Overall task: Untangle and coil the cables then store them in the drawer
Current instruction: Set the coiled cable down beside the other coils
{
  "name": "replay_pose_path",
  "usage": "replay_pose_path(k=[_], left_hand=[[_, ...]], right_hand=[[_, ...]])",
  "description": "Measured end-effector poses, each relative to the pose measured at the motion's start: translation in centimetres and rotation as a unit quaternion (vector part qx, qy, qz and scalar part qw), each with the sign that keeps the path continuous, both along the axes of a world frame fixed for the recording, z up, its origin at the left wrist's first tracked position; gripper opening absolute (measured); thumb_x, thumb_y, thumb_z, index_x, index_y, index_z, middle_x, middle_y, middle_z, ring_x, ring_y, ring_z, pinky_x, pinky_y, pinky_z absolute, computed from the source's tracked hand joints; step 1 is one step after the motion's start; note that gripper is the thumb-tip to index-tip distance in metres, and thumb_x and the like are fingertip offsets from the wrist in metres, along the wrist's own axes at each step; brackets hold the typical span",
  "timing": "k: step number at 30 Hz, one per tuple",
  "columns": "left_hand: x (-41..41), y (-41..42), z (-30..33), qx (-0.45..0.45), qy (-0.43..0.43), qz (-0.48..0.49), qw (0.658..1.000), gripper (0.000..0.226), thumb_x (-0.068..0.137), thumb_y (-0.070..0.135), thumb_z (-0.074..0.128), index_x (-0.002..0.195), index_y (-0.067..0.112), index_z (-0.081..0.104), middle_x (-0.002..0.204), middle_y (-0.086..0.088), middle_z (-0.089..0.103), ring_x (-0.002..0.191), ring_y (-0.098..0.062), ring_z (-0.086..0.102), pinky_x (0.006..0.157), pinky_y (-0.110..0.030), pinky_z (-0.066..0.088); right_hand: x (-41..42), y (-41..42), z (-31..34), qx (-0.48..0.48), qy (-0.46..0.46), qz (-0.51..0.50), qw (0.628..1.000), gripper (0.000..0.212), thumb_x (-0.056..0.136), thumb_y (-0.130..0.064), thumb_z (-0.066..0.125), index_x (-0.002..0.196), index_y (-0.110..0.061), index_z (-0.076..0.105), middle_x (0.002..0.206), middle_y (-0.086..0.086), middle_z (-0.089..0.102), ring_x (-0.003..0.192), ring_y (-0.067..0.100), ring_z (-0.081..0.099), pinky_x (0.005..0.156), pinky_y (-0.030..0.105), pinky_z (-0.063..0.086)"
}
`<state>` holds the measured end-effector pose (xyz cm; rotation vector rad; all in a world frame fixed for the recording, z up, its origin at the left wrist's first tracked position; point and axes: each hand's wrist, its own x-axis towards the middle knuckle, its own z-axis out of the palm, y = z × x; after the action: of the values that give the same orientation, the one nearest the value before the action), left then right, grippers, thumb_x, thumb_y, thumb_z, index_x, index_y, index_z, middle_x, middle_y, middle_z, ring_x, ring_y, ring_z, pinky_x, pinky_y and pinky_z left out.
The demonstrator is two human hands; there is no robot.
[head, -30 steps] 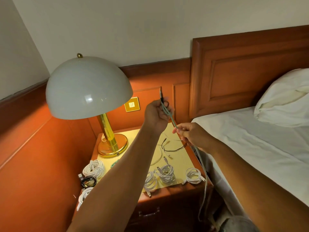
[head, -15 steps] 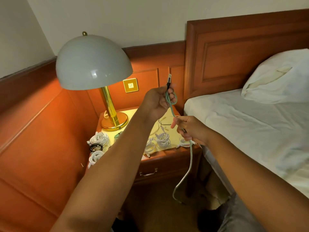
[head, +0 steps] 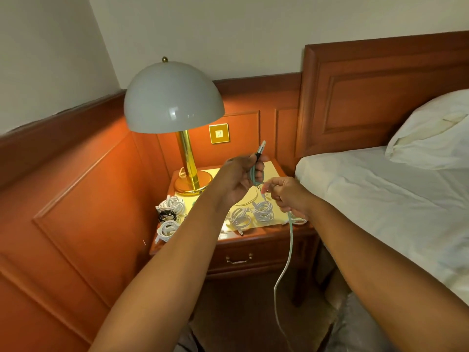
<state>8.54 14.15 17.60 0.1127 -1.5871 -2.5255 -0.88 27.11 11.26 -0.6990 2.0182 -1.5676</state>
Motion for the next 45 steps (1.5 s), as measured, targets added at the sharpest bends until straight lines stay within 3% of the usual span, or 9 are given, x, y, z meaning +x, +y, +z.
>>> replay_pose_path(k=[7,17,21,27,32,35,38,41,45], left_hand=[[2.1,-1.8,-2.2,-0.094,-0.016,0.021,0.995,0.026,0.102,0.008,0.043,0.093,-0.003,0.065,0.071,-0.009,0.061,0.061,-0.017,0.056,0.059,-0.025,0.047],[4.5,-1.7,-8.0,-0.319,-0.135,-0.019,0.938,0.027,0.103,0.014,0.042,0.093,0.003,0.065,0.074,-0.010,0.067,0.063,-0.018,0.063,0.074,-0.034,0.052],[4.7,-1.4,-9.0,-0.349,-0.166,-0.046,0.921,0.027,0.103,0.014,0.043,0.093,0.003,0.065,0.074,-0.009,0.066,0.065,-0.019,0.063,0.072,-0.033,0.050],[4.2,-1.6,-10.9,-0.357,-0.199,-0.021,0.912,0.028,0.103,0.014,0.041,0.096,-0.001,0.064,0.072,-0.006,0.069,0.063,-0.016,0.066,0.067,-0.028,0.050],[4.0,-1.8,-11.8,-0.269,-0.179,0.055,0.945,0.028,0.103,0.011,0.041,0.093,0.002,0.066,0.078,-0.008,0.072,0.072,-0.017,0.069,0.067,-0.024,0.050],[4.0,-1.5,-12.7,-0.157,-0.146,0.087,0.973,0.025,0.102,0.009,0.043,0.100,-0.002,0.066,0.081,-0.010,0.073,0.078,-0.021,0.070,0.078,-0.033,0.053],[3.8,-0.7,-12.8,-0.057,-0.121,0.116,0.984,0.023,0.099,0.005,0.046,0.093,-0.001,0.067,0.082,-0.012,0.071,0.077,-0.024,0.067,0.081,-0.039,0.054],[3.9,0.2,-12.1,0.029,-0.116,0.121,0.985,0.022,0.098,0.002,0.045,0.095,-0.003,0.066,0.080,-0.011,0.070,0.073,-0.020,0.067,0.065,-0.027,0.053],[4.5,0.5,-12.0,0.111,-0.135,0.108,0.979,0.027,0.098,0.005,0.040,0.106,-0.004,0.064,0.092,-0.014,0.073,0.082,-0.022,0.069,0.068,-0.030,0.053]], right_hand=[[-0.7,-2.0,0.1,0.048,0.082,0.000,0.995,0.028,0.090,-0.031,0.066,0.075,-0.008,0.060,0.045,-0.004,0.034,0.038,0.007,0.024,0.041,0.020,0.022],[-0.3,-3.0,-0.6,0.095,0.058,0.091,0.990,0.013,0.091,-0.009,0.064,0.085,0.002,0.066,0.071,0.013,0.045,0.048,0.011,0.029,0.042,0.021,0.023],[-0.2,-2.2,-1.1,0.103,0.025,0.136,0.985,0.023,0.090,-0.014,0.066,0.091,0.009,0.066,0.062,0.008,0.041,0.046,0.010,0.028,0.042,0.023,0.023],[2.1,-2.8,-0.7,0.205,0.219,0.120,0.946,0.019,0.090,-0.015,0.064,0.078,-0.004,0.073,0.071,0.013,0.064,0.061,0.016,0.052,0.056,0.031,0.043],[5.2,-2.1,-1.5,0.178,0.211,0.054,0.960,0.022,0.093,-0.009,0.052,0.097,-0.011,0.073,0.079,-0.002,0.066,0.071,0.005,0.058,0.061,0.018,0.044],[7.1,-1.7,-2.9,0.131,0.172,0.004,0.976,0.022,0.096,-0.013,0.049,0.105,-0.018,0.069,0.089,-0.001,0.068,0.079,0.004,0.064,0.069,0.022,0.051],[8.6,-1.7,-4.4,0.052,0.079,-0.048,0.994,0.017,0.099,-0.010,0.048,0.104,-0.017,0.063,0.076,-0.006,0.060,0.055,-0.008,0.056,0.050,0.009,0.040],[9.7,-1.6,-5.9,0.003,0.025,-0.098,0.995,0.012,0.100,-0.018,0.049,0.100,-0.021,0.061,0.076,-0.001,0.058,0.060,0.004,0.051,0.054,0.019,0.038],[11.5,-1.6,-7.8,-0.057,-0.035,-0.138,0.988,0.012,0.100,-0.022,0.052,0.094,-0.022,0.063,0.068,0.000,0.055,0.054,0.009,0.044,0.049,0.024,0.035]])
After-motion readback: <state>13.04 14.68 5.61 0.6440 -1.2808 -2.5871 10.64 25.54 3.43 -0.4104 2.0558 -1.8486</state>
